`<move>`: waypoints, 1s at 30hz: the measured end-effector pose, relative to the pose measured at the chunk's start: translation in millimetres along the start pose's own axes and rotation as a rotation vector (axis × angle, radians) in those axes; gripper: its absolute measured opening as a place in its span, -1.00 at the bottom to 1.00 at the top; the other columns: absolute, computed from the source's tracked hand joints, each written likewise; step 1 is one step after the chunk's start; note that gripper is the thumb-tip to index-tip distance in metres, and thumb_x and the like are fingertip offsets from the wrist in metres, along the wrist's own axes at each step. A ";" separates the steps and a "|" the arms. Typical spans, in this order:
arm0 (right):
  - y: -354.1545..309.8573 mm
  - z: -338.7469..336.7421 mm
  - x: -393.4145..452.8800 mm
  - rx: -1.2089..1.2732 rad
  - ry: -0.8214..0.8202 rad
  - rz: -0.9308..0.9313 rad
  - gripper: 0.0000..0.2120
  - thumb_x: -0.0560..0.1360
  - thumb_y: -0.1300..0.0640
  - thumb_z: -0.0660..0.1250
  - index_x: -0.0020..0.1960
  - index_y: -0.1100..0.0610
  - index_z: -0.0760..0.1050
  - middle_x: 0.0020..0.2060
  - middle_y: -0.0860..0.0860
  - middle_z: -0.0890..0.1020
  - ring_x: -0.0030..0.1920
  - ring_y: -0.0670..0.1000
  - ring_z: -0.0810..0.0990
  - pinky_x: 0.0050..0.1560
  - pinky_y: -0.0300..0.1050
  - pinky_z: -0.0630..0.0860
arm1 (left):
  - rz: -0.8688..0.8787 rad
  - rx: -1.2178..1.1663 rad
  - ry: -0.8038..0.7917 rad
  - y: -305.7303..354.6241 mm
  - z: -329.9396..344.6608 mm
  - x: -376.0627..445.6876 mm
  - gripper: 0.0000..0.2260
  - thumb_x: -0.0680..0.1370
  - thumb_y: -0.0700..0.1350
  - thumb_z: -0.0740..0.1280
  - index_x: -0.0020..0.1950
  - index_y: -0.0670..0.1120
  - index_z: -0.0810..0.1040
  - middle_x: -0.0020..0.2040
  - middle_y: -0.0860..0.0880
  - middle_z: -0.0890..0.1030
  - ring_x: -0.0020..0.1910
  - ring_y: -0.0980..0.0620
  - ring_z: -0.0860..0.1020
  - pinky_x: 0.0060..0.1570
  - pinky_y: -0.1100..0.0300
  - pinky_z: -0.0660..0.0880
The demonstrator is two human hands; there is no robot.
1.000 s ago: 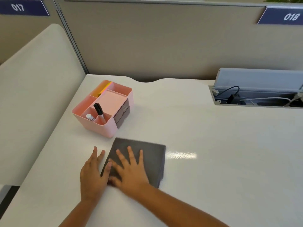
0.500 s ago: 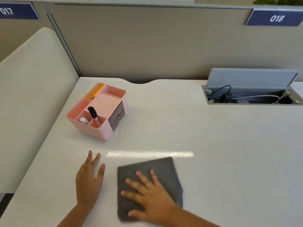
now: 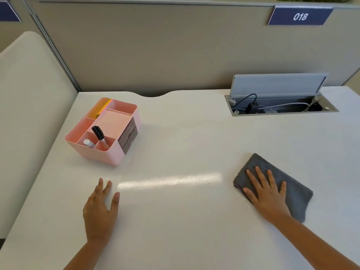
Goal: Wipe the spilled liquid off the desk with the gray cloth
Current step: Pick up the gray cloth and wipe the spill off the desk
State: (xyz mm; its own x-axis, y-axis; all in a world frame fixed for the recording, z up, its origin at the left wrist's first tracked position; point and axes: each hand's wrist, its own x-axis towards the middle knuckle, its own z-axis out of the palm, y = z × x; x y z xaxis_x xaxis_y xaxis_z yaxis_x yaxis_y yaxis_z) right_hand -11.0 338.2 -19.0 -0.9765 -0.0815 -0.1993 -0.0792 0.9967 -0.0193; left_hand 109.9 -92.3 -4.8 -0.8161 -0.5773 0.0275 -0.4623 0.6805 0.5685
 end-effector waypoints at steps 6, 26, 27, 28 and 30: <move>-78.0 5.8 -68.6 -0.039 0.012 -0.125 -0.27 0.45 -0.39 -0.35 0.48 -0.09 0.07 0.49 0.02 0.17 0.49 0.18 0.04 0.32 0.45 0.10 | 0.024 0.005 0.011 -0.8 -0.5 2.1 -0.47 0.47 0.11 0.09 0.35 -0.13 0.38 0.46 -0.16 0.31 0.35 -0.25 0.37 0.28 -0.23 0.30; -102.0 -30.9 -71.9 0.288 0.097 -0.167 -0.44 0.42 -0.37 0.11 0.34 -0.16 0.34 0.31 -0.17 0.45 0.31 -0.09 0.38 0.30 -0.10 0.28 | -0.173 -0.429 -0.056 29.2 -8.6 -30.2 -0.71 0.57 -0.01 0.11 0.12 -0.07 0.54 0.18 -0.05 0.56 0.24 -0.15 0.46 0.27 0.16 0.32; -96.2 -30.7 -67.2 0.254 0.059 -0.153 -0.46 0.43 -0.36 0.12 0.32 -0.15 0.36 0.29 -0.17 0.47 0.29 -0.08 0.40 0.28 -0.10 0.31 | -0.169 -0.439 -0.077 36.6 -2.9 -46.2 -0.74 0.58 -0.03 0.13 0.15 -0.07 0.53 0.18 -0.02 0.55 0.25 -0.12 0.46 0.25 0.25 0.31; -93.1 -30.4 -64.6 0.217 0.019 -0.148 -0.45 0.42 -0.38 0.11 0.31 -0.15 0.38 0.27 -0.16 0.48 0.27 -0.07 0.42 0.26 -0.10 0.33 | -0.173 -0.430 -0.095 42.9 4.9 -64.4 -0.75 0.57 -0.06 0.18 0.20 -0.07 0.50 0.20 -0.02 0.54 0.26 -0.10 0.45 0.26 0.23 0.30; -90.6 -28.8 -62.0 0.177 -0.027 -0.148 -0.42 0.38 -0.42 0.11 0.29 -0.16 0.39 0.21 -0.15 0.51 0.22 -0.06 0.44 0.20 -0.08 0.35 | -0.243 -0.456 -0.101 57.1 23.2 -101.6 -0.69 0.50 -0.17 0.30 0.24 -0.12 0.46 0.22 -0.07 0.54 0.25 -0.11 0.47 0.24 0.18 0.32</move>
State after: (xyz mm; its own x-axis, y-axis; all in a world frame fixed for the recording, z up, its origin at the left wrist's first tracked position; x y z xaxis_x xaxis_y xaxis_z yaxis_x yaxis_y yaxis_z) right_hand 51.0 253.0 23.4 -0.9511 -0.2289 -0.2072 -0.1823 0.9580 -0.2216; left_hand 158.4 15.7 5.8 -0.7441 -0.6321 -0.2161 -0.4627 0.2544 0.8492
